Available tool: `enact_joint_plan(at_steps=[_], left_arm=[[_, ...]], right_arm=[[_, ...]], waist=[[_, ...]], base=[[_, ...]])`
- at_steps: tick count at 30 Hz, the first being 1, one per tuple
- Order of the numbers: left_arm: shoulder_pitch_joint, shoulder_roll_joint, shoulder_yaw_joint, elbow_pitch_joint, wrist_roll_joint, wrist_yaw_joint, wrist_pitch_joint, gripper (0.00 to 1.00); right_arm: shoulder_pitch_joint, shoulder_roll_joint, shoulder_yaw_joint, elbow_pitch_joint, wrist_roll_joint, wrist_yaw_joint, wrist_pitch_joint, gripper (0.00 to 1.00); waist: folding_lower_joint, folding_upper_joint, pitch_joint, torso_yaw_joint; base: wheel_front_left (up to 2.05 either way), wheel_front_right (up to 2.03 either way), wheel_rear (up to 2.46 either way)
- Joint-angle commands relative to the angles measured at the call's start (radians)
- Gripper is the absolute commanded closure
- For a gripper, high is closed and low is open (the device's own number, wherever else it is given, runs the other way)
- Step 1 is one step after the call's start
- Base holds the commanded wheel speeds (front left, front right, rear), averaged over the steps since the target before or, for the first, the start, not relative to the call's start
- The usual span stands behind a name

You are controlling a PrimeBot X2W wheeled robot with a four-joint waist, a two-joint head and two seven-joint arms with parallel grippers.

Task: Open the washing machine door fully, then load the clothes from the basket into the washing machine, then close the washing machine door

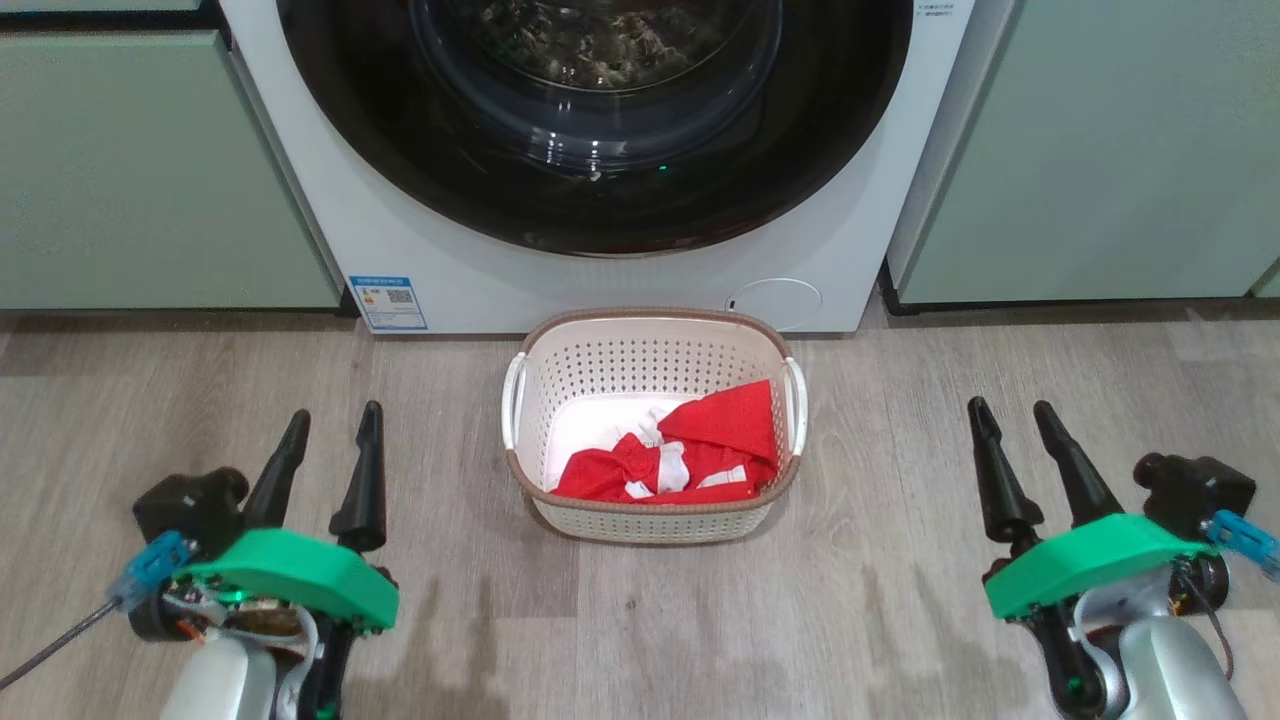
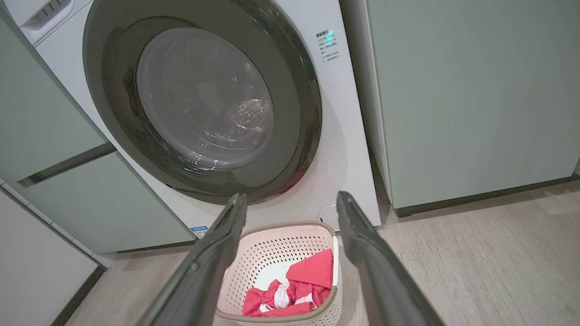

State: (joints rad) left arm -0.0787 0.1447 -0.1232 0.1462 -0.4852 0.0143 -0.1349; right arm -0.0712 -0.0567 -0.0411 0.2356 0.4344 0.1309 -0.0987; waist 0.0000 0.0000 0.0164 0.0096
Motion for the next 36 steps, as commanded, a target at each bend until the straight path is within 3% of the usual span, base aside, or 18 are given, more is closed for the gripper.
enact_joint_plan(at_steps=[1, 20, 36], left_arm=[[-0.033, 0.025, 0.017, -0.042, 0.036, 0.01, -0.018, 0.0], [-0.022, 0.02, 0.024, -0.043, 0.166, 0.02, -0.07, 0.0], [-0.016, -0.01, 0.047, -0.017, 0.288, -0.011, -0.117, 0.0]], right_arm=[[-0.044, 0.001, 0.012, -0.029, -0.045, 0.0, -0.02, 0.0], [-0.056, 0.007, 0.019, -0.02, -0.254, 0.0, -0.058, 0.0], [-0.065, 0.006, 0.029, -0.02, -0.388, 0.0, -0.086, 0.0]], waist=[[0.0, 0.0, 0.001, 0.0], [0.0, 0.0, 0.01, -0.006], [0.0, 0.0, 0.014, -0.002]], base=[[0.0, 0.0, 0.0], [0.0, 0.0, 0.0], [0.0, 0.0, 0.0]])
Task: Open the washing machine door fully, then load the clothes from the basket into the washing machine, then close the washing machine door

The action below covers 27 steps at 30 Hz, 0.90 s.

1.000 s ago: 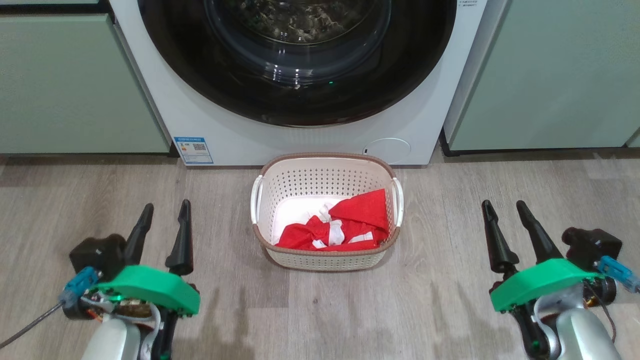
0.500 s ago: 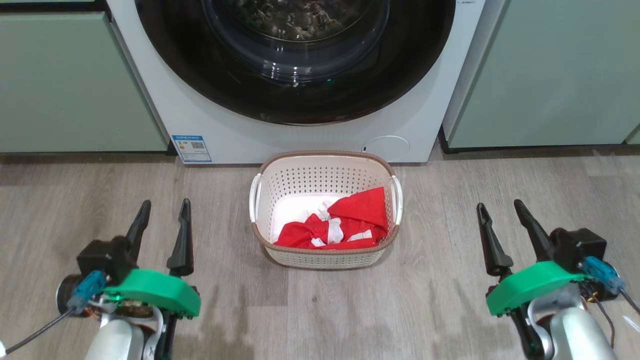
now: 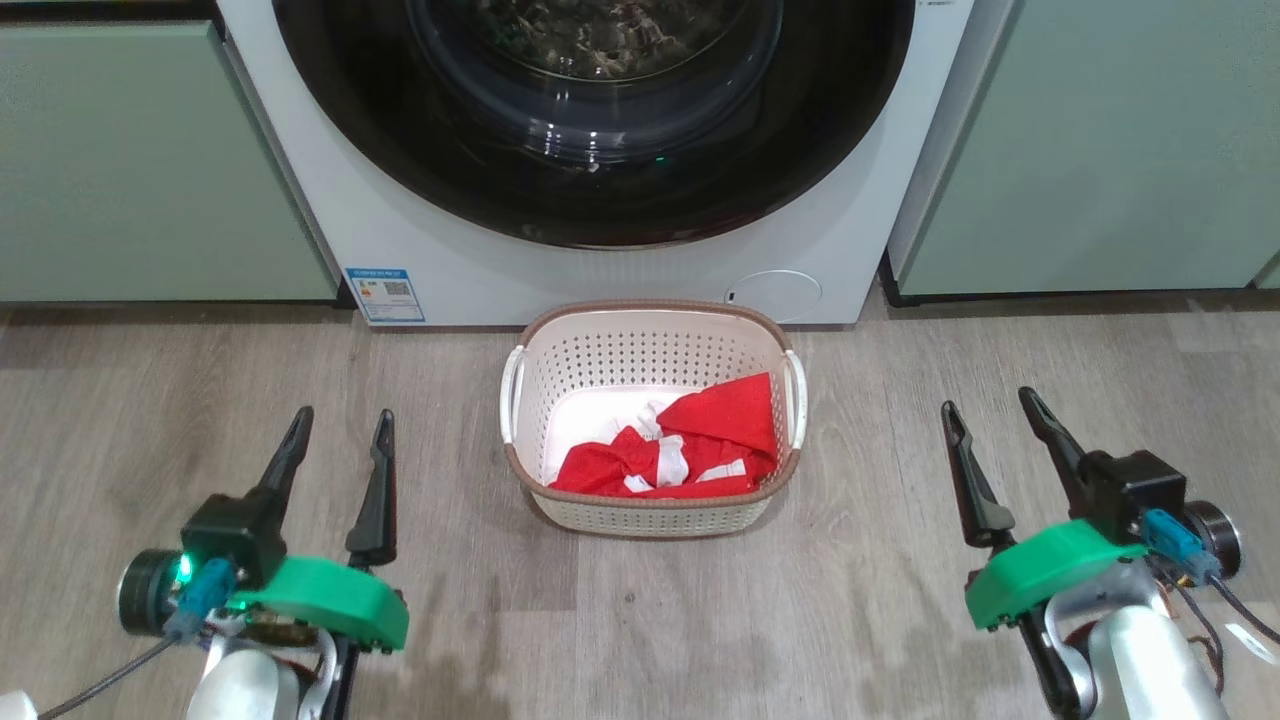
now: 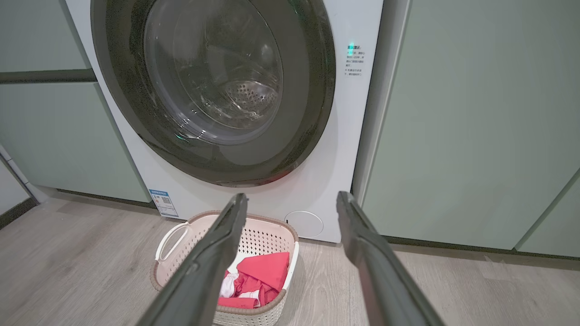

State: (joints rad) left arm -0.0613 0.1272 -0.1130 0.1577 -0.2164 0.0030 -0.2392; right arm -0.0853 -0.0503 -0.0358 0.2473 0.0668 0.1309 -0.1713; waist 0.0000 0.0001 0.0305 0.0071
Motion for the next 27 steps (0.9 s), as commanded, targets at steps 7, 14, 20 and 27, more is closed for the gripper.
enact_joint_plan(at_steps=[7, 14, 20, 27], left_arm=[[-0.033, -0.005, 0.052, -0.01, 0.038, -0.01, -0.023, 0.0], [-0.035, -0.015, 0.066, 0.008, 0.026, -0.021, -0.023, 0.0], [-0.038, -0.018, 0.07, 0.013, 0.033, -0.023, -0.023, 0.0], [-0.039, -0.022, 0.073, 0.017, 0.041, -0.023, -0.023, 0.0]], right_arm=[[-0.05, 0.0, 0.026, -0.031, -0.03, 0.0, -0.024, 0.0], [-0.052, 0.0, 0.026, -0.025, -0.006, 0.0, -0.029, 0.0], [-0.054, 0.0, 0.027, -0.02, -0.005, 0.0, -0.032, 0.0], [-0.056, 0.0, 0.028, -0.018, -0.003, 0.0, -0.036, 0.0]], waist=[[0.0, -0.0001, -0.003, 0.001], [0.0, -0.0001, 0.001, 0.0], [0.0, -0.0001, 0.003, -0.001], [0.0, -0.0001, 0.004, -0.003]], base=[[0.0, 0.0, 0.0], [0.0, 0.0, 0.0], [0.0, 0.0, 0.0], [0.0, 0.0, 0.0]])
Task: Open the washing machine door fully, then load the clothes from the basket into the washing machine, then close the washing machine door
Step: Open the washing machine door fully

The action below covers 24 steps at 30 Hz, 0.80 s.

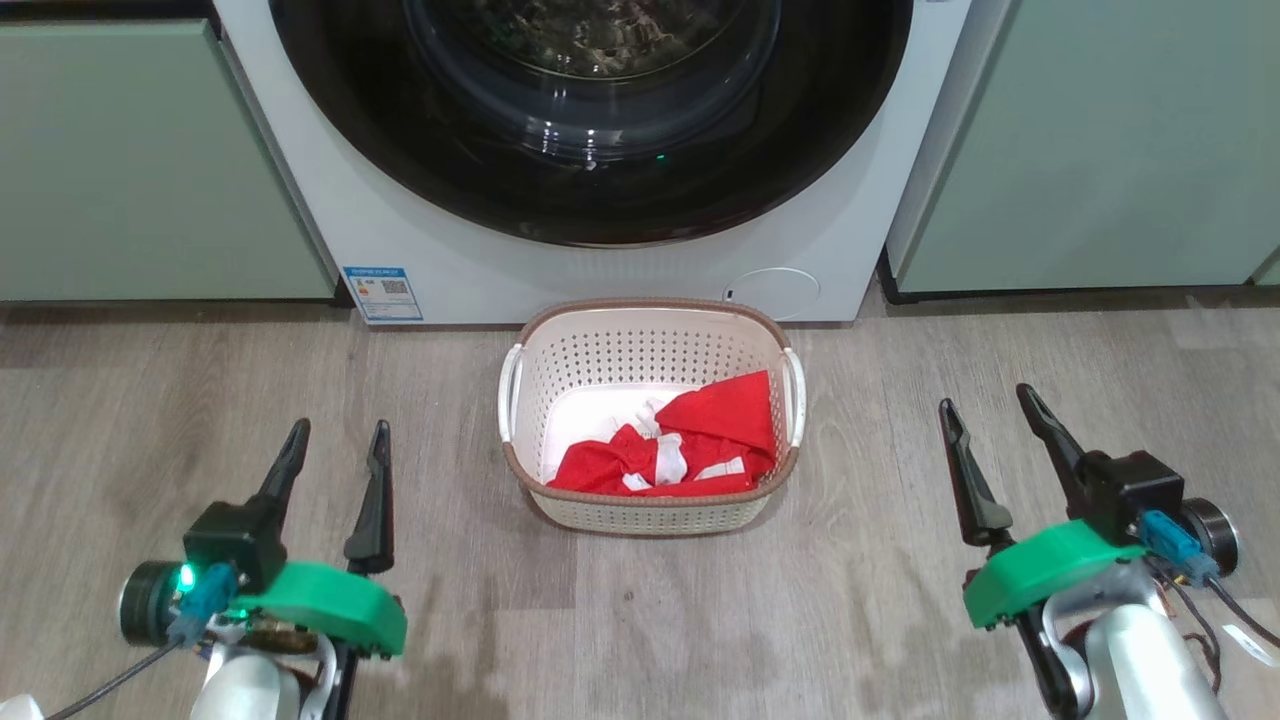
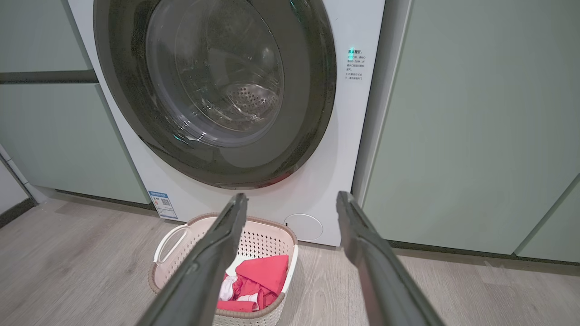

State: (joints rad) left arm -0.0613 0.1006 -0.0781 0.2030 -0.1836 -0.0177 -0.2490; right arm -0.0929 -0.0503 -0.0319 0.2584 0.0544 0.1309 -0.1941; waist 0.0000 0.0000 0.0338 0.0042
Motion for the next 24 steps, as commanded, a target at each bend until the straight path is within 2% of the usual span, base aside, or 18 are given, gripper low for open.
enact_joint_plan(at_steps=[1, 14, 24], left_arm=[[-0.04, 0.004, 0.038, -0.028, 0.009, -0.002, -0.013, 0.0], [-0.045, 0.005, 0.038, -0.031, 0.023, -0.009, -0.013, 0.0], [-0.045, 0.004, 0.044, -0.038, 0.035, -0.018, -0.013, 0.0]], right_arm=[[-0.049, 0.0, 0.024, -0.029, 0.01, 0.0, -0.013, 0.0], [-0.055, 0.0, 0.023, -0.028, 0.011, 0.0, -0.017, 0.0], [-0.056, 0.0, 0.018, -0.025, 0.014, 0.0, -0.02, 0.0]], waist=[[0.0, 0.0, 0.001, 0.0], [0.0, 0.0, 0.007, -0.003], [0.0, 0.0, 0.008, -0.008]], base=[[0.0, 0.0, 0.0], [0.0, 0.0, 0.0], [0.63, 0.63, -1.26]])
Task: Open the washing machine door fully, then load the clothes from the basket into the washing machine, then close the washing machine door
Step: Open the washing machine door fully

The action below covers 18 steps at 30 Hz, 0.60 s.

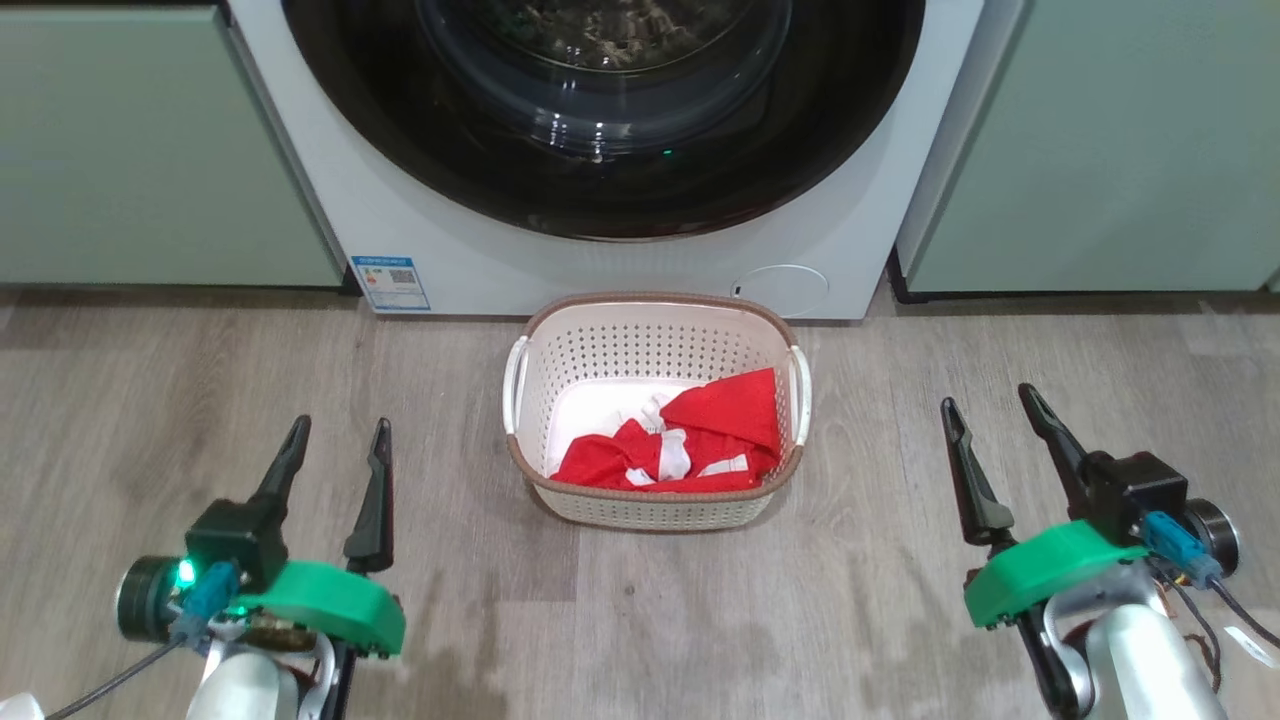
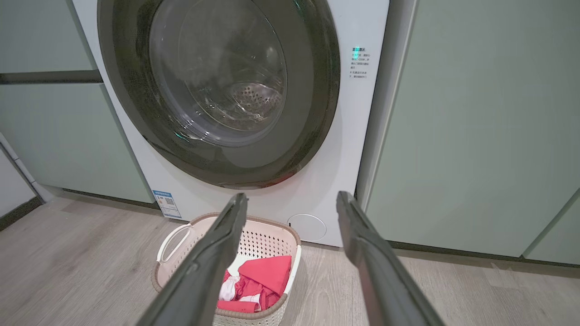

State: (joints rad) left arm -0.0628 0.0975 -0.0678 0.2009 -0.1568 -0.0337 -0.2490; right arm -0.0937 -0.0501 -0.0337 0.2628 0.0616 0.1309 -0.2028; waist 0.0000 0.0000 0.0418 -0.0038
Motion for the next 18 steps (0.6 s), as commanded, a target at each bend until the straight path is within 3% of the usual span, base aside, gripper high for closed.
enact_joint_plan(at_steps=[1, 18], left_arm=[[-0.044, 0.007, 0.035, -0.038, 0.011, -0.004, -0.013, 0.0], [-0.047, -0.001, 0.04, -0.041, 0.015, -0.023, -0.013, 0.0]], right_arm=[[-0.055, 0.0, 0.018, -0.031, 0.008, 0.0, -0.011, 0.0], [-0.052, 0.0, 0.009, -0.03, 0.013, 0.0, -0.014, 0.0]], waist=[[0.0, 0.0, 0.001, -0.001], [0.0, 0.0, -0.001, -0.012]], base=[[1.14, 1.14, -2.28], [1.23, 1.23, -2.46]])
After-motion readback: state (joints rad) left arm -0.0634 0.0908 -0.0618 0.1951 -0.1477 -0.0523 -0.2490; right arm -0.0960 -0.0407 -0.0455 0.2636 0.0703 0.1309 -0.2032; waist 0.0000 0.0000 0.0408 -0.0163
